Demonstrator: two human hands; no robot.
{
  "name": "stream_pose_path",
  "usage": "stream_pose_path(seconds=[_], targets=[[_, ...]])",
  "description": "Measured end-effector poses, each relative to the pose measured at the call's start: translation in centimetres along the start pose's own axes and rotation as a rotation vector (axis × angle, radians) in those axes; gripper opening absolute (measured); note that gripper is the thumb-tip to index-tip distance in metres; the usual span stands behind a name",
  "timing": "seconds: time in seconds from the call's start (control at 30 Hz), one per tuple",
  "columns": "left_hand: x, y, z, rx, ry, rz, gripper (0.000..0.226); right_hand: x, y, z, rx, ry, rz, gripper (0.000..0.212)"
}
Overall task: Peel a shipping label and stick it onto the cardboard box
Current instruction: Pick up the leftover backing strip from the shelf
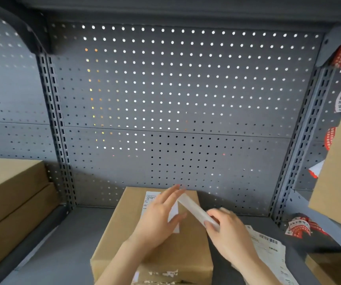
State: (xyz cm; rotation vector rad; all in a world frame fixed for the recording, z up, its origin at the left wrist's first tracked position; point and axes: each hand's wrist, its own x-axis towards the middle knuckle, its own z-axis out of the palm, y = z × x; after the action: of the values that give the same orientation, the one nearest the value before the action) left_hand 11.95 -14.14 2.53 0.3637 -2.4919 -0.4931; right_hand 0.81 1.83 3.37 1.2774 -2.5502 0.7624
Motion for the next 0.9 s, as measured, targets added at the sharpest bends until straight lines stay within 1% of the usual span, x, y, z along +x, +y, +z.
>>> stream_pose_path(seconds=[0.07, 0.13, 0.27, 0.37, 0.47, 0.57, 0.67, 0.77, 0.83, 0.9], targets=[[-0.9, -1.2, -1.8, 0.062, 0.058, -0.011, 0.055, 0.7, -2.0, 0.5, 0.033, -0.015, -0.085, 0.018], [-2.3, -2.4, -3.9, 0.112, 0.111, -0.058, 0.053, 1.3, -4.4, 1.3, 0.088, -0.046, -0.160, 0.023], [-6.3, -4.5, -7.8, 0.181, 0.197, -0.171, 0.039, 1.7, -8.9, 3.2, 0.163, -0.089, -0.301, 0.025], [-9.8, -5.6, -10.4, 0.194, 0.256, -0.260, 0.032, 1.3, -12.4, 4.8, 0.207, -0.120, -0.413, 0.027], [-14.0, -6.3, -12.8, 0.172, 0.324, -0.375, 0.024, 0.2, -16.0, 6.7, 0.317, -0.156, -0.501, 0.024], [-18.8, -6.7, -15.0, 0.160, 0.420, -0.506, 0.013, -1.4, -20.0, 8.7, 0.397, -0.218, -0.606, 0.022], [-24.0, -6.3, -16.5, 0.162, 0.521, -0.658, 0.016, -3.7, -23.8, 10.4, 0.449, -0.298, -0.714, 0.021], [-28.8, -5.6, -17.2, 0.188, 0.606, -0.756, 0.014, -6.1, -26.8, 11.8, 0.530, -0.379, -0.789, 0.017], [-32.0, -5.3, -17.2, 0.181, 0.659, -0.838, 0.015, -7.9, -28.5, 13.1, 0.558, -0.432, -0.832, 0.015], [-35.5, -5.1, -16.7, 0.182, 0.713, -0.933, 0.020, -10.0, -30.0, 15.0, 0.559, -0.519, -0.870, 0.014]])
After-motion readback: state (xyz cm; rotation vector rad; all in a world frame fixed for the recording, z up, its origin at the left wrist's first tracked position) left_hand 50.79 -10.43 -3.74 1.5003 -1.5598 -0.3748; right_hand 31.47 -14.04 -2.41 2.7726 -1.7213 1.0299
